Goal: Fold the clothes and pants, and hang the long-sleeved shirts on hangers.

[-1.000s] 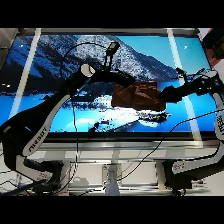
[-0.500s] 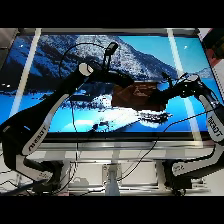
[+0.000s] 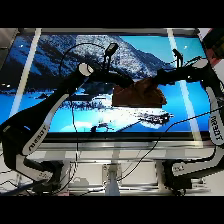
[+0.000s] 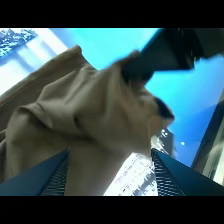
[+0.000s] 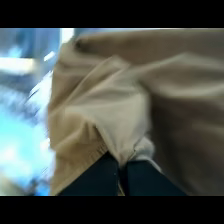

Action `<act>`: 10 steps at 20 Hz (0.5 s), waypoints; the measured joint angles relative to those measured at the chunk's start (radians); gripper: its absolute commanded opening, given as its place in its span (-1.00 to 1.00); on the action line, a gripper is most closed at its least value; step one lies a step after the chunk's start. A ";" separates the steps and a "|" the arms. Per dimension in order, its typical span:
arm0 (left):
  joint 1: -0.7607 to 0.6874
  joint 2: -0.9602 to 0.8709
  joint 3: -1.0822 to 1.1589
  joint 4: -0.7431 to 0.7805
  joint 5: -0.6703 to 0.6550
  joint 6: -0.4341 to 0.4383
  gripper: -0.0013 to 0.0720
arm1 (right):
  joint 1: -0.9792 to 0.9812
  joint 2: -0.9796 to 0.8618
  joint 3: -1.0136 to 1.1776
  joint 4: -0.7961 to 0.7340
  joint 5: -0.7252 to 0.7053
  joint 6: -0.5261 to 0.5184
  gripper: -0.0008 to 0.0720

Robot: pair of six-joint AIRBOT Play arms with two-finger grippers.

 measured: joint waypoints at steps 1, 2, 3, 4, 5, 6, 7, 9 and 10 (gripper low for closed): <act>0.000 0.000 0.000 0.000 0.000 0.000 0.61 | 0.000 0.002 0.019 -0.041 -0.023 0.024 -0.95; 0.000 0.000 0.000 0.000 0.000 0.000 0.61 | 0.000 0.002 0.032 -0.083 -0.042 0.050 -0.95; 0.000 0.000 0.000 0.000 0.000 0.000 0.61 | 0.000 0.002 0.042 -0.130 -0.058 0.079 -0.95; 0.000 0.000 0.000 0.000 0.000 0.000 0.61 | 0.000 0.002 0.049 -0.169 -0.074 0.105 -0.94; 0.000 0.000 0.000 0.000 0.000 0.000 0.61 | 0.000 0.002 0.054 -0.209 -0.084 0.127 -0.78; 0.000 0.000 0.000 0.000 0.000 0.000 0.61 | 0.000 0.002 0.057 -0.248 -0.092 0.146 -0.11; 0.000 0.000 0.000 0.000 0.000 0.000 0.61 | 0.000 0.002 0.060 -0.283 -0.098 0.157 0.69; 0.000 0.000 0.000 0.000 0.000 0.000 0.61 | 0.000 0.002 0.063 -0.336 -0.103 0.174 0.88; 0.000 0.000 0.000 0.000 0.000 0.000 0.61 | 0.000 0.002 0.065 -0.354 -0.108 0.179 0.88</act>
